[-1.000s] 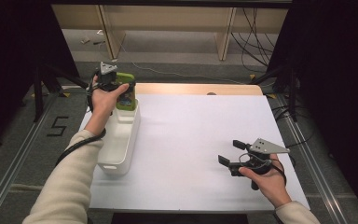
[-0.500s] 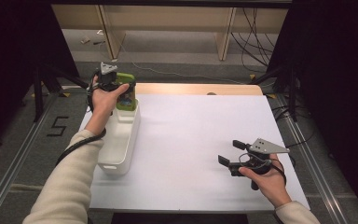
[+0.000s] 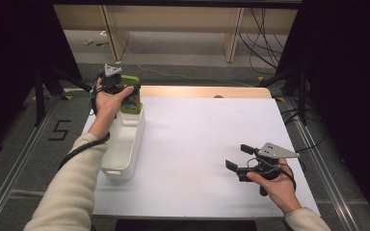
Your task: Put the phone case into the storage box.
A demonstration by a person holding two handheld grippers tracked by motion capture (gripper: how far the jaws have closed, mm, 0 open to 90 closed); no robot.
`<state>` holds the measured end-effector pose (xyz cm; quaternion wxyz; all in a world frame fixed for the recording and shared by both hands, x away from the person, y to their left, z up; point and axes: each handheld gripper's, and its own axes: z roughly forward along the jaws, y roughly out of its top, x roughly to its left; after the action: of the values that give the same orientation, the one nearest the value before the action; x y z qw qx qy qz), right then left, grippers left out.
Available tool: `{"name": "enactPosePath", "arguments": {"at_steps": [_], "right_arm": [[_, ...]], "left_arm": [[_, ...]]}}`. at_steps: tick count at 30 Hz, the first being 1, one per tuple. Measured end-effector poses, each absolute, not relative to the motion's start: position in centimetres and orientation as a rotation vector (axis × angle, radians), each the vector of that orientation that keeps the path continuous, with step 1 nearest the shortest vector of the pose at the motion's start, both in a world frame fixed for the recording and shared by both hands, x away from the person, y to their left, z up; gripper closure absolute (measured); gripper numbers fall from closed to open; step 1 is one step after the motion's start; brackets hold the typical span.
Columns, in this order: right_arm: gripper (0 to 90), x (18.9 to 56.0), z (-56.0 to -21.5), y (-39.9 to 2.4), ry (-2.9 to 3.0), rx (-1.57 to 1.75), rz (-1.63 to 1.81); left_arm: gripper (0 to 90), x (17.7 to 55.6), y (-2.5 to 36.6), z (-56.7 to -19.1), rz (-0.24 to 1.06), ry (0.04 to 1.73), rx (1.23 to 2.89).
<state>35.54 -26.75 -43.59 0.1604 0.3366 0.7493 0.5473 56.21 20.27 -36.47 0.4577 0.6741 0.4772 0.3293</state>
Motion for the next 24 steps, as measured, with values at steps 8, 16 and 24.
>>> {"name": "enactPosePath", "arguments": {"at_steps": [8,16,24], "right_arm": [[12.6,35.53,-43.57,-26.75,2.14,0.959,1.564],[12.6,35.54,-43.59,-26.75,2.139,0.959,1.565],[12.6,35.54,-43.58,-26.75,2.14,0.958,1.564]], "left_arm": [[16.9,56.33,20.08,-36.72,0.807,1.184,1.665],[16.9,56.47,20.05,-36.93,0.801,1.192,1.667],[16.8,56.48,20.04,-37.0,0.797,1.195,1.669]]}}
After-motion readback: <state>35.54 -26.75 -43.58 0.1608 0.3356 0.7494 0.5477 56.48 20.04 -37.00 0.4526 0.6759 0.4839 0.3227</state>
